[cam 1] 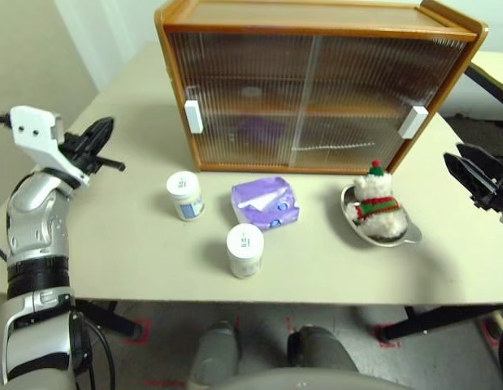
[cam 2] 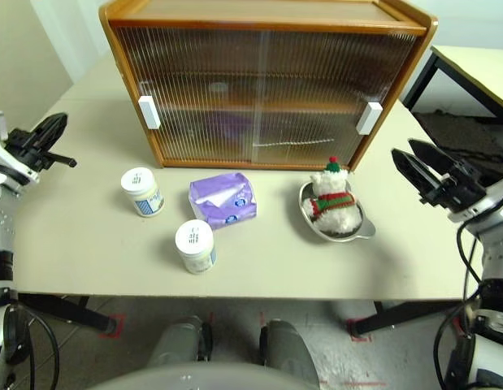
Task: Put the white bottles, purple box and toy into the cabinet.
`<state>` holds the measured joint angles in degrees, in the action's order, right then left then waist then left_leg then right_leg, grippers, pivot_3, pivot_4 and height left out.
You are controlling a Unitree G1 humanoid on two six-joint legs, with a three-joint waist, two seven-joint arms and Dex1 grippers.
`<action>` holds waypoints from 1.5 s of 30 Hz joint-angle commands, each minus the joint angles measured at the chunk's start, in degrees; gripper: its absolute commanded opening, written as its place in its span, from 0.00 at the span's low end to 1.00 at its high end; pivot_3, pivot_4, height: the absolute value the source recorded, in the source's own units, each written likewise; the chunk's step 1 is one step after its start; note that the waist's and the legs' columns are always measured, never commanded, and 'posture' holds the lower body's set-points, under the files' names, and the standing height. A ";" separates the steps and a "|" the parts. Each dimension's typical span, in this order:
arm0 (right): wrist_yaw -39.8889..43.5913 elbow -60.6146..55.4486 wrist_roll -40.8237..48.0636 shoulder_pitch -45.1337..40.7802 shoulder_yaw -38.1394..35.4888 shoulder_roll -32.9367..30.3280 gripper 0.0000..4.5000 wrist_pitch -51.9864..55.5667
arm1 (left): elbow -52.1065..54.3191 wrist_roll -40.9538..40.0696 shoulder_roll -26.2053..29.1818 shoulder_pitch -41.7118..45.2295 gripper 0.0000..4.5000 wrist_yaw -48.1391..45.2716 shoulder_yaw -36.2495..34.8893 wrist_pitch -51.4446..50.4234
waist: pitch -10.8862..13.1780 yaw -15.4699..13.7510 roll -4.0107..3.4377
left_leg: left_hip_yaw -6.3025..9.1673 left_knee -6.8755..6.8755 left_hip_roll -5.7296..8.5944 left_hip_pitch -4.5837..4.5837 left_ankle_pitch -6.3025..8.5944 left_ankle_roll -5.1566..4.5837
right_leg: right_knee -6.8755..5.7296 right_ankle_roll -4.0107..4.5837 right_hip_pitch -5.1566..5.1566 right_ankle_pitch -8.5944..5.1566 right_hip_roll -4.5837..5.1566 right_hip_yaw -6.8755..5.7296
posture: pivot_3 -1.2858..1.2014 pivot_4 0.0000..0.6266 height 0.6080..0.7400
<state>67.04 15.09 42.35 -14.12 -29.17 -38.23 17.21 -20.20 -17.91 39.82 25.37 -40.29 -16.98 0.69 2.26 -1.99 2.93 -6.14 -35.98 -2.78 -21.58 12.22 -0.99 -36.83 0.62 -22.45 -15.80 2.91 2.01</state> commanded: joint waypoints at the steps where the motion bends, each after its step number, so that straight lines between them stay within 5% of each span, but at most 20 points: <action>1: -2.63 -11.35 2.54 1.05 4.54 3.57 1.00 3.57 | 2.87 4.88 1.29 -0.51 0.01 -4.80 7.03 1.43 | 0.01 0.31 -0.05 | 0.01 0.00 0.00 0.00 0.00 0.00 | 0.00 -0.02 0.00 -0.01 -0.01 0.00 | 0.56 0.00 1.00; 21: -2.39 -24.67 -1.39 4.80 15.87 5.25 1.00 2.58 | -3.06 10.32 -2.62 5.79 0.01 1.61 10.33 4.37 | 0.00 -0.48 -0.08 | 0.03 -0.25 0.05 -0.80 -0.03 -0.05 | -0.19 0.04 -0.75 0.09 -0.10 -0.03 | 0.55 0.00 1.00; 45: -6.43 -27.51 -0.34 5.84 17.20 5.86 1.00 3.32 | -10.55 14.64 -7.75 14.30 0.01 4.03 13.67 7.26 | 0.00 -0.28 -0.05 | -0.01 -0.67 0.08 -0.81 -0.05 -0.08 | -0.52 -0.04 -0.78 0.13 -0.32 0.04 | 0.53 0.00 1.00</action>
<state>61.19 -10.91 41.48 -8.91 -11.84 -32.53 20.26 -30.30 -4.25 32.51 38.30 -35.89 -4.75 7.39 2.26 -2.27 2.88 -6.13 -36.70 -2.70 -22.40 12.17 -1.07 -37.37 0.57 -23.22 -15.67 2.59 2.05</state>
